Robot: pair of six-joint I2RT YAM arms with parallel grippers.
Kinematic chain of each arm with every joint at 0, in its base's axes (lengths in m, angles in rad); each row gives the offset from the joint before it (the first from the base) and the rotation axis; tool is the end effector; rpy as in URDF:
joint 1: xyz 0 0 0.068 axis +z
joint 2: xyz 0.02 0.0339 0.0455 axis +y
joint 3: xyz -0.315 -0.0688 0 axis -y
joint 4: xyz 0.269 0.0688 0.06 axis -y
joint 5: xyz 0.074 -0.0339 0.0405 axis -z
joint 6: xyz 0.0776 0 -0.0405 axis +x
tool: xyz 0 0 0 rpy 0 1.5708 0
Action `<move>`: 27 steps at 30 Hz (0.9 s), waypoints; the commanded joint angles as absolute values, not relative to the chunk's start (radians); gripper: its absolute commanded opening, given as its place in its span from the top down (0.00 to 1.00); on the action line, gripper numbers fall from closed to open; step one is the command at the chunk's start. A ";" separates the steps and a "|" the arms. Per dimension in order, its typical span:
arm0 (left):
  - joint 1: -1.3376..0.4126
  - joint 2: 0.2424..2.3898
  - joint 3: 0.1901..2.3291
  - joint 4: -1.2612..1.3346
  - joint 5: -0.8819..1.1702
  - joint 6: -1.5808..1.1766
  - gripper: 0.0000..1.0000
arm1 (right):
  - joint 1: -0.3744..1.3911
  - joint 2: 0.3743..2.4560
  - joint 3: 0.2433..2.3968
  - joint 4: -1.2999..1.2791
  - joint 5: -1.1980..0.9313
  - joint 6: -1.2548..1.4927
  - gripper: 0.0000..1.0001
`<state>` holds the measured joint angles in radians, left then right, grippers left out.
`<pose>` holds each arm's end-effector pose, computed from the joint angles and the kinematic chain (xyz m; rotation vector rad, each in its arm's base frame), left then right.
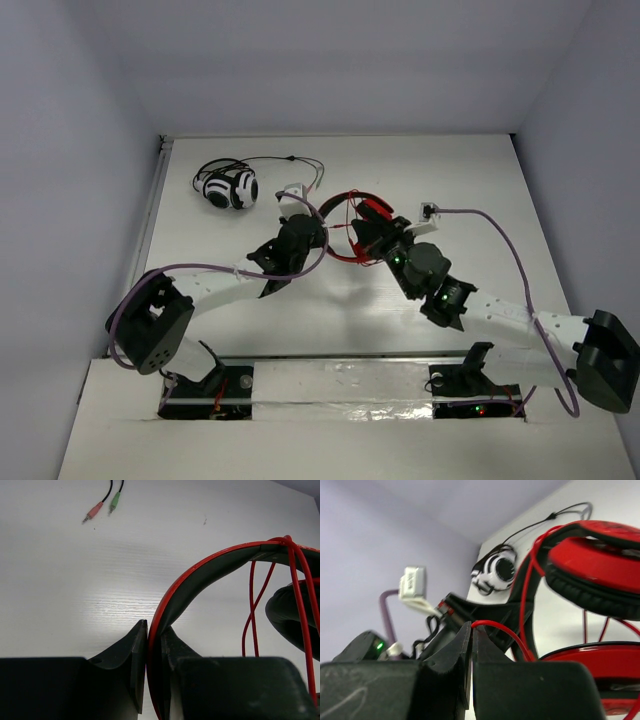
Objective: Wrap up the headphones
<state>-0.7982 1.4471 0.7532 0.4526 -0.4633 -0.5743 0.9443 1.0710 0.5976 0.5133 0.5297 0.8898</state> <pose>0.2800 -0.2376 0.2659 -0.1290 1.8172 -0.5627 0.1940 0.2011 0.3264 0.4006 1.5829 1.0390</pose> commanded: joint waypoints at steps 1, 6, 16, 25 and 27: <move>-0.807 1.430 0.761 0.569 -0.448 -0.623 1.00 | 0.954 1.109 0.629 0.614 0.696 0.913 1.00; -0.807 1.451 0.779 0.546 -0.471 -0.614 1.00 | 0.954 1.244 0.735 0.520 0.767 0.919 1.00; -0.827 1.520 0.865 0.450 -0.515 -0.565 1.00 | 0.963 1.443 0.880 0.345 0.864 0.946 1.00; -0.818 1.597 0.976 0.376 -0.482 -0.512 1.00 | 0.963 1.528 0.992 0.149 0.835 0.971 0.73; -0.808 1.612 0.985 0.373 -0.456 -0.512 1.00 | 0.963 1.522 1.005 0.108 0.816 0.973 0.66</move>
<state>-0.8158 1.6169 0.9173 0.3267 -0.4896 -0.5091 0.9562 1.5303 0.9489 0.1791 0.8009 0.9535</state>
